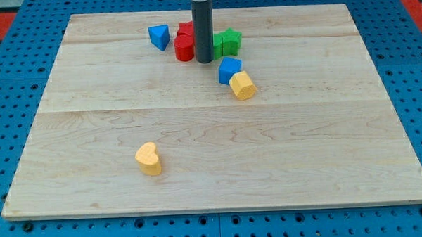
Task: Move the blue cube to the top of the yellow hexagon
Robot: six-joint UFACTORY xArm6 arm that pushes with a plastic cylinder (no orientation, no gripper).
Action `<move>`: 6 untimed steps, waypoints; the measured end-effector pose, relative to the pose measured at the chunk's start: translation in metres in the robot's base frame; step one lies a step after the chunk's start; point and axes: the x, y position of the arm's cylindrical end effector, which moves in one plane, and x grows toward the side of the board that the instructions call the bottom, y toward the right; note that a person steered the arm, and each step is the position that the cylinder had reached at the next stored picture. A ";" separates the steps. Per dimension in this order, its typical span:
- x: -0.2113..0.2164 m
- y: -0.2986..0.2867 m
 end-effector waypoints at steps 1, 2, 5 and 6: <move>0.014 0.000; 0.034 -0.008; 0.043 0.008; 0.043 -0.006</move>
